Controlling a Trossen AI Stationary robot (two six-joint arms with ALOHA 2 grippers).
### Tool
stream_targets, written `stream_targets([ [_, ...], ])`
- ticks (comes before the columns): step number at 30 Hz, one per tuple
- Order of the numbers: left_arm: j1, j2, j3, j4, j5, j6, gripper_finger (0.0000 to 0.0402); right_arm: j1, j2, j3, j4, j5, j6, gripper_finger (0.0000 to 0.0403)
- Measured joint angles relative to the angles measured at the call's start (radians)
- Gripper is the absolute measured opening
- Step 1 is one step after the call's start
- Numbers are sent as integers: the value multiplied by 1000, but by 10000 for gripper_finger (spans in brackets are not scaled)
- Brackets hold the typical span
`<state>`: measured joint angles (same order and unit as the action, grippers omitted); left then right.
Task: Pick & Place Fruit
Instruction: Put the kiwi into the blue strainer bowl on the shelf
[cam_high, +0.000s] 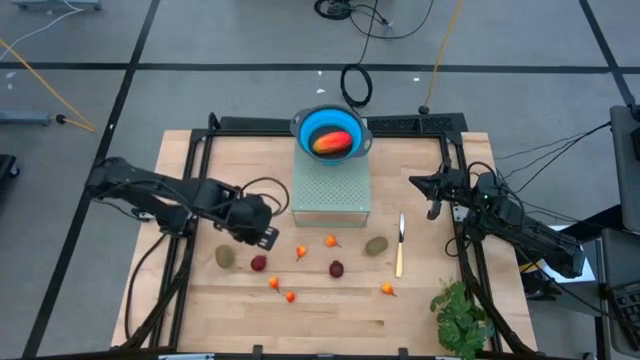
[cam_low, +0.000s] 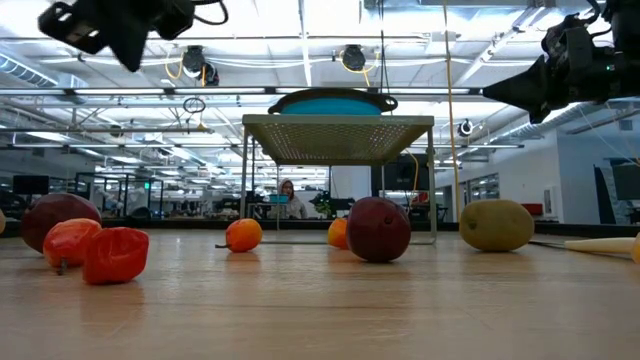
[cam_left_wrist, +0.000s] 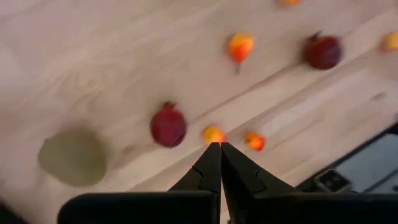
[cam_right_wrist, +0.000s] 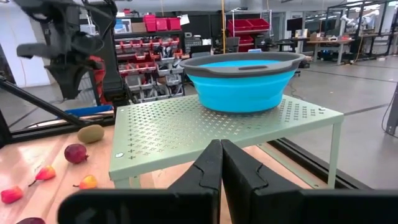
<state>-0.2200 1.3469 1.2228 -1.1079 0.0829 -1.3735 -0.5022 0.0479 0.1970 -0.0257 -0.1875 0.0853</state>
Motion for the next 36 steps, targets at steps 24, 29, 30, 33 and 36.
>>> stream_targets([
  [24,-175,24,-2,-268,-66,-155,10,0,0,0,5,-1,-19,0],
  [29,-205,24,-2,-335,-65,-220,10,0,0,0,7,-1,-19,0],
  [30,-211,24,-2,-346,-64,-235,10,0,0,0,7,-1,-19,0],
  [33,-232,24,-2,-377,-59,-285,10,0,0,0,7,-1,-19,0],
  [36,-256,23,-2,-394,-58,-326,10,0,0,0,7,-1,-19,0],
])
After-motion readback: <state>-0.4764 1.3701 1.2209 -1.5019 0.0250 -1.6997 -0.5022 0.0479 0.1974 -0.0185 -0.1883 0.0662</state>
